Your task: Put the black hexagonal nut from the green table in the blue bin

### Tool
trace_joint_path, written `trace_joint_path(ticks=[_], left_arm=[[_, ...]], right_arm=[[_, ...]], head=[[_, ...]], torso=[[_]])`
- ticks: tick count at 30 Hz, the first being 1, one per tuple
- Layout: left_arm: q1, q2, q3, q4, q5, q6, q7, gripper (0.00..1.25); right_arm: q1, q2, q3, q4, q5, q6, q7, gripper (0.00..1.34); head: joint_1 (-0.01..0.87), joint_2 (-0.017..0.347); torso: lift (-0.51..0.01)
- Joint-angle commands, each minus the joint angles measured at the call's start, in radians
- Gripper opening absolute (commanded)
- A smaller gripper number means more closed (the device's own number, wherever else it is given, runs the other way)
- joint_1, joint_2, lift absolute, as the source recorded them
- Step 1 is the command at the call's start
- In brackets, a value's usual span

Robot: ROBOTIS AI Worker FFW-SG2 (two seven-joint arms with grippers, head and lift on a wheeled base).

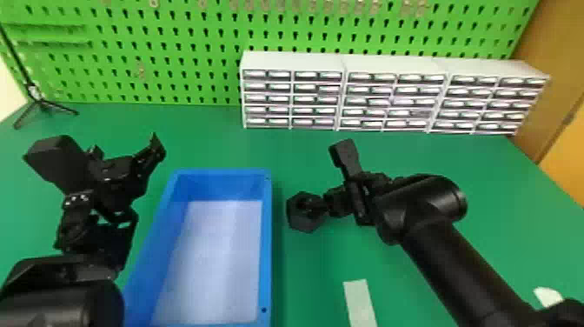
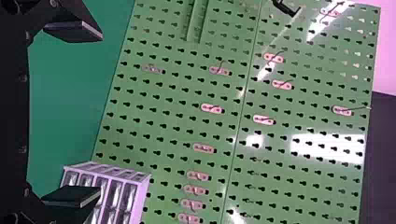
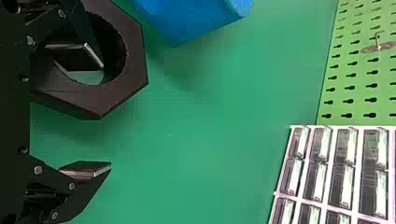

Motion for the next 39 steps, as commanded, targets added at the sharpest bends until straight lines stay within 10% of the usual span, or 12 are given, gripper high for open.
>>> trace_joint_path(ticks=[1, 39], left_arm=[[-0.001, 0.0, -0.001, 0.0, 0.0, 0.0, 0.0, 1.12], [0.004, 0.0, 0.001, 0.0, 0.0, 0.0, 0.0, 1.12]], right_arm=[[0.002, 0.0, 0.0, 0.0, 0.001, 0.0, 0.0, 0.87], [0.008, -0.002, -0.021, -0.046, -0.01, -0.037, 0.001, 0.83]], head=[[0.692, 0.008], [0.692, 0.008]], torso=[[-0.097], [-0.097]])
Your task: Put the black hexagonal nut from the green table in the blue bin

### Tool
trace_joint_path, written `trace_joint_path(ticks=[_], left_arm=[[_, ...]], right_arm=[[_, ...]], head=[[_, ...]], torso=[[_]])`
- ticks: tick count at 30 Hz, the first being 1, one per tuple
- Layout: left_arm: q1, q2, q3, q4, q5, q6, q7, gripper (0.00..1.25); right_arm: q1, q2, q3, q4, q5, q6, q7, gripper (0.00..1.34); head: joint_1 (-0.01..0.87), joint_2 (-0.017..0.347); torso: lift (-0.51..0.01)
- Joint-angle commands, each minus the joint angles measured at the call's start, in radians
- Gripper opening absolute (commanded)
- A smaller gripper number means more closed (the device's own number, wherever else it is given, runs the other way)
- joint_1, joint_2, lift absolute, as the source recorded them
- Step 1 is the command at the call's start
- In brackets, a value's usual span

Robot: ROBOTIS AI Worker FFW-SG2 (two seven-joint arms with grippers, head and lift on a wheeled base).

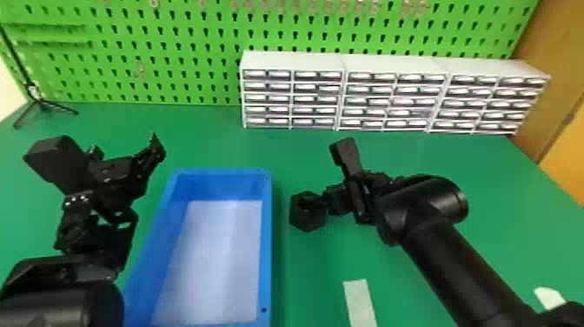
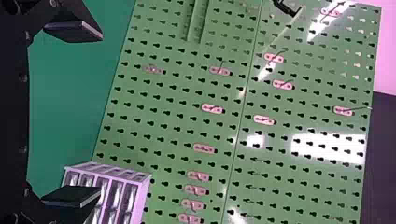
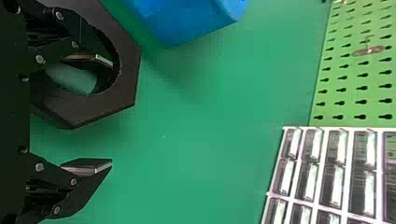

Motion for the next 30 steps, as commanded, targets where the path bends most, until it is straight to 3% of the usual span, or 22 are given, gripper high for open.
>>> trace_joint_path(ticks=[1, 30], left_arm=[[0.002, 0.0, 0.0, 0.0, 0.001, 0.0, 0.0, 1.12], [-0.001, 0.0, -0.002, 0.0, 0.0, 0.0, 0.0, 1.12]], right_arm=[[0.003, -0.001, -0.012, -0.027, -0.003, -0.006, 0.0, 0.83], [0.011, -0.001, -0.012, 0.009, 0.02, -0.006, 0.0, 0.83]], head=[[0.692, 0.008], [0.692, 0.008]], torso=[[-0.097], [-0.097]])
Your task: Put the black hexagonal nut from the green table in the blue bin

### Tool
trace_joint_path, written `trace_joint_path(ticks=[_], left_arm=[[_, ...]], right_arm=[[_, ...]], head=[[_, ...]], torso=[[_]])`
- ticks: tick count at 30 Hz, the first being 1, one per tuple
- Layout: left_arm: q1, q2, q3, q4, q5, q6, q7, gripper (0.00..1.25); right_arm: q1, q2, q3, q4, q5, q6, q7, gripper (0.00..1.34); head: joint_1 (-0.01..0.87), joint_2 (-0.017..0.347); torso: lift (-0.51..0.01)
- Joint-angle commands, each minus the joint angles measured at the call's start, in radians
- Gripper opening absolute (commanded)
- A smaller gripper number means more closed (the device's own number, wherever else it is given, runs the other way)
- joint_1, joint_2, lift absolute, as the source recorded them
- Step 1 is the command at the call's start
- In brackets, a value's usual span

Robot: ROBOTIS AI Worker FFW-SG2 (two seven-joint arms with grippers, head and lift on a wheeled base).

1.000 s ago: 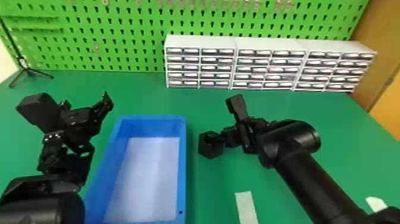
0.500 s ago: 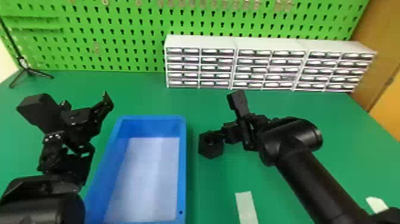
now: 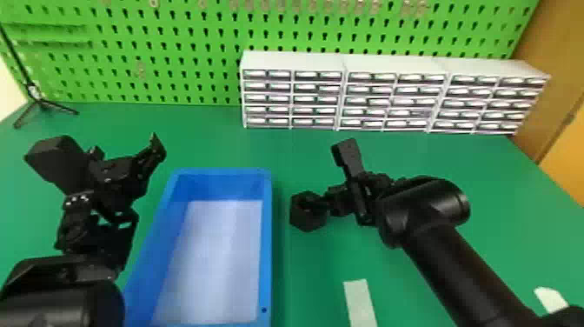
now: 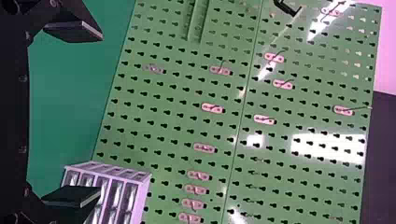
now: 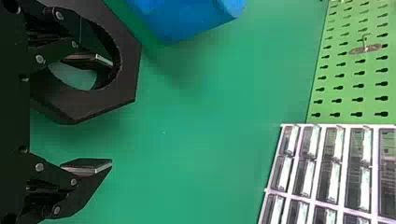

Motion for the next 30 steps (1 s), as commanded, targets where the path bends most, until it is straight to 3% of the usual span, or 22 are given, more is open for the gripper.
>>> trace_joint_path(ticks=[1, 26, 30], left_arm=[[0.0, 0.0, 0.0, 0.0, 0.0, 0.0, 0.0, 1.12], [0.0, 0.0, 0.0, 0.0, 0.001, 0.0, 0.0, 1.12], [0.0, 0.0, 0.0, 0.0, 0.0, 0.0, 0.0, 1.12]], right_arm=[[0.0, 0.0, -0.002, 0.011, 0.007, -0.001, 0.0, 0.83], [0.008, -0.001, -0.005, 0.024, 0.016, -0.004, 0.0, 0.82], [0.008, -0.003, -0.005, 0.024, 0.018, -0.004, 0.0, 0.73]], head=[[0.692, 0.008], [0.692, 0.008], [0.692, 0.008]], torso=[[-0.097], [-0.097], [-0.097]])
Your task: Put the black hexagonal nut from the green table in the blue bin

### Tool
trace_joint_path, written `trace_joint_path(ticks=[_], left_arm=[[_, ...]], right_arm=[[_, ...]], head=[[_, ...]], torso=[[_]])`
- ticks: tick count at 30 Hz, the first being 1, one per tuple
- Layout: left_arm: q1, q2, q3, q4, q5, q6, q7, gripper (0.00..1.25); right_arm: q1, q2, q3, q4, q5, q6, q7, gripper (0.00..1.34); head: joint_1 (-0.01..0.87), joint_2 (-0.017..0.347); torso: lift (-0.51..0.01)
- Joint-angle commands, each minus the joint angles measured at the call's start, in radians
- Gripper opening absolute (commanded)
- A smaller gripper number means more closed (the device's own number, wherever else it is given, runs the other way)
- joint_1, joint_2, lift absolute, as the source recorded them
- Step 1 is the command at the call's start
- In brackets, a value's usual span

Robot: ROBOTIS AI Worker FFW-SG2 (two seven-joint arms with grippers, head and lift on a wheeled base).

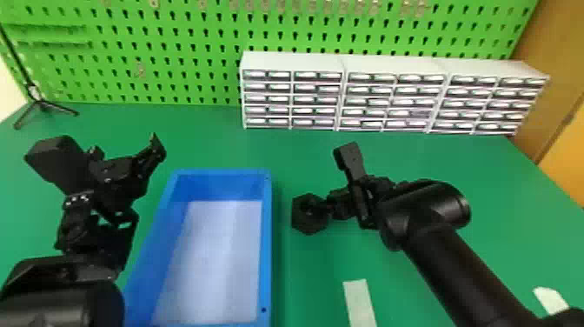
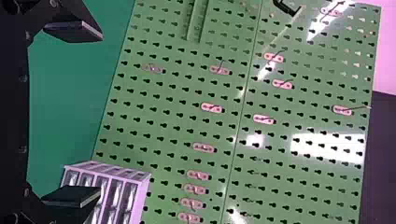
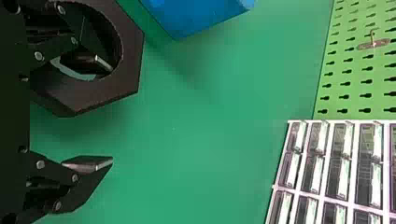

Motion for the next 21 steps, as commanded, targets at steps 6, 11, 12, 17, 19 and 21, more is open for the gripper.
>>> trace_joint_path(ticks=[6, 11, 12, 17, 19, 21], left_arm=[[0.002, 0.0, 0.0, 0.0, 0.001, 0.0, 0.0, 1.12], [0.002, 0.0, 0.0, 0.0, 0.001, 0.0, 0.0, 1.12], [0.002, 0.0, 0.002, 0.0, 0.001, 0.0, 0.0, 1.12], [0.002, 0.0, 0.002, 0.0, 0.001, 0.0, 0.0, 1.12], [0.002, 0.0, 0.002, 0.0, 0.001, 0.0, 0.0, 1.12], [0.002, 0.0, 0.002, 0.0, 0.001, 0.0, 0.0, 1.12]], right_arm=[[0.0, -0.001, 0.005, 0.0, 0.003, 0.002, -0.001, 0.55], [0.0, 0.0, 0.008, -0.001, 0.004, 0.002, -0.001, 0.43], [0.0, 0.0, 0.01, -0.001, 0.006, 0.002, -0.001, 0.43], [0.002, 0.0, 0.008, -0.006, 0.006, 0.001, -0.001, 0.43], [0.002, 0.0, 0.008, -0.007, 0.007, -0.001, -0.001, 0.43], [0.003, -0.001, 0.008, -0.018, 0.017, -0.001, -0.001, 0.43]], head=[[0.692, 0.008], [0.692, 0.008], [0.692, 0.008], [0.692, 0.008], [0.692, 0.008], [0.692, 0.008]], torso=[[-0.097], [-0.097], [-0.097], [-0.097], [-0.097], [-0.097]])
